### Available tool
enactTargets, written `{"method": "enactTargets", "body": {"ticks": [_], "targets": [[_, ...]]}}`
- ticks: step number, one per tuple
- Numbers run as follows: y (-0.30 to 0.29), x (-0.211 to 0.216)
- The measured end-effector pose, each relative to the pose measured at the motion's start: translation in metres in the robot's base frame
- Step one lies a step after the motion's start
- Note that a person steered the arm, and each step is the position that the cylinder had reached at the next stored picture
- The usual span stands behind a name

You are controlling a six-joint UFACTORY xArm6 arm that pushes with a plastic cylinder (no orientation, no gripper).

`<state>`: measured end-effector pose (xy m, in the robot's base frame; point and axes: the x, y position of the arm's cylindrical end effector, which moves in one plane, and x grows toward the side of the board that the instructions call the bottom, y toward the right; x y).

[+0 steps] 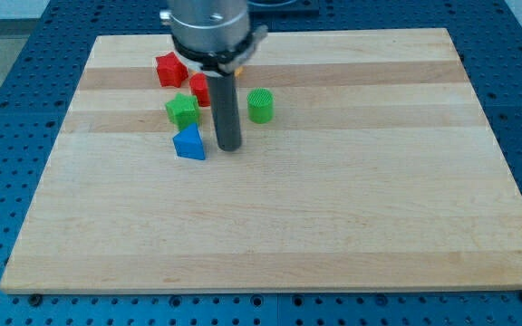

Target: Push the blue triangle below the blue cube

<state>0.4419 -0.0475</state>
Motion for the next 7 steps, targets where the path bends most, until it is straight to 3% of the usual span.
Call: {"method": "enactTargets", "body": {"ticks": [2,4,6,7], "targets": [[0.034,0.075],[-0.010,0.129],[-0.067,0.118],[-0.071,0.080]]}}
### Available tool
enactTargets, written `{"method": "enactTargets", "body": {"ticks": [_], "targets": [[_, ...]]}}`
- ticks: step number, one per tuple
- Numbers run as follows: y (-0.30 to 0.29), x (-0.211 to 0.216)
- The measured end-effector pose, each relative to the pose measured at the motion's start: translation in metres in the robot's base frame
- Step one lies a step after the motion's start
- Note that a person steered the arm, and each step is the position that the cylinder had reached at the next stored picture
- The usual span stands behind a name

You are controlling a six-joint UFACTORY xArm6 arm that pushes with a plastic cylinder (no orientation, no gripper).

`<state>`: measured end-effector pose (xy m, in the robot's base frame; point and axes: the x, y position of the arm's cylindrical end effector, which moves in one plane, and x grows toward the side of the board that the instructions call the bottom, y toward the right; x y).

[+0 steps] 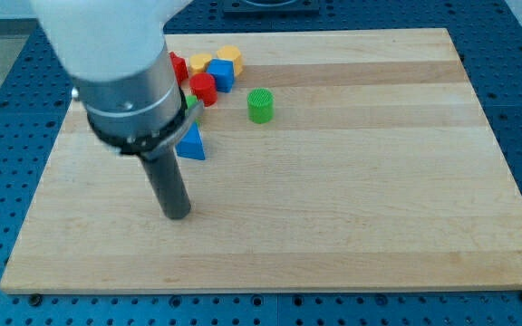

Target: Push the blue triangle below the blue cube

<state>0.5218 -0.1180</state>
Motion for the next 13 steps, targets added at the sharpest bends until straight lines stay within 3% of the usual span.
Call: {"method": "enactTargets", "body": {"ticks": [5,11,13], "targets": [[-0.012,-0.015],[-0.012,-0.100],[0.003,-0.100]]}}
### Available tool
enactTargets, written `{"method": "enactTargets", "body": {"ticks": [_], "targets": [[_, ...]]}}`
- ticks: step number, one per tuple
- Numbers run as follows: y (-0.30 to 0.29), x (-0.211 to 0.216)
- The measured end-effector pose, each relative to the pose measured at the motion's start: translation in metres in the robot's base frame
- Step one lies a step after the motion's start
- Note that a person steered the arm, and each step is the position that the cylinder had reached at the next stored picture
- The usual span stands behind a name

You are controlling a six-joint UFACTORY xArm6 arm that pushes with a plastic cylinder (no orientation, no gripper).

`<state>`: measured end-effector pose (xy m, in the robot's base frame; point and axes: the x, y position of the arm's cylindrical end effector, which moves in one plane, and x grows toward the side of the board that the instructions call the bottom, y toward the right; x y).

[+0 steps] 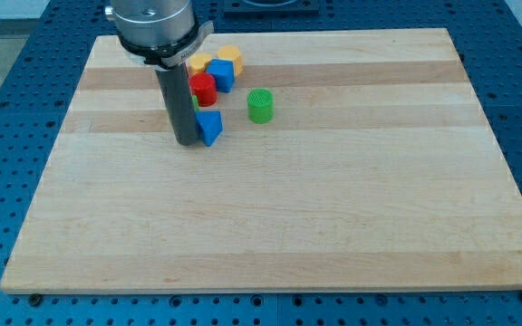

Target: Push the blue triangle below the blue cube

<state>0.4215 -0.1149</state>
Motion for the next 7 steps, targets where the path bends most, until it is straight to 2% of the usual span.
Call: {"method": "enactTargets", "body": {"ticks": [4,7], "targets": [[0.027,0.012],[0.033,-0.009]]}}
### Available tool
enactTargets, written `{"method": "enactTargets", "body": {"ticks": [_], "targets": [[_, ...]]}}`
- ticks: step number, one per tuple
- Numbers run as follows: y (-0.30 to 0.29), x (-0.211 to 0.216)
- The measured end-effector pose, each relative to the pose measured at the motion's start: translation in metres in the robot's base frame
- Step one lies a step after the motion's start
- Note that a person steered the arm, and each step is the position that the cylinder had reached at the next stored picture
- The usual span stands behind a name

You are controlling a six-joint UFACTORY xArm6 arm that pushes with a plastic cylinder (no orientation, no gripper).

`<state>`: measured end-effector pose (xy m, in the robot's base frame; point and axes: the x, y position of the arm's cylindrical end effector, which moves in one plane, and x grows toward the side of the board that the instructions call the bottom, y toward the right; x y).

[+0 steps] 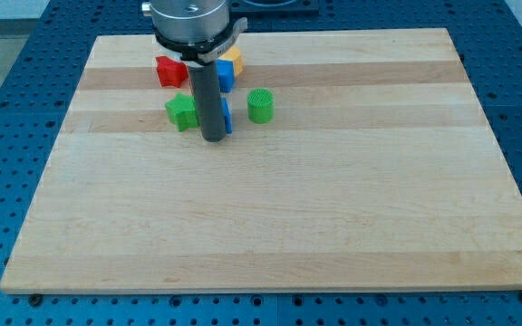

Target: Push the blue triangle below the blue cube

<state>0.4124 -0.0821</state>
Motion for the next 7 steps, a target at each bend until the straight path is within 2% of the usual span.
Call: {"method": "enactTargets", "body": {"ticks": [2,7], "targets": [[0.000,-0.020],[0.016,-0.029]]}}
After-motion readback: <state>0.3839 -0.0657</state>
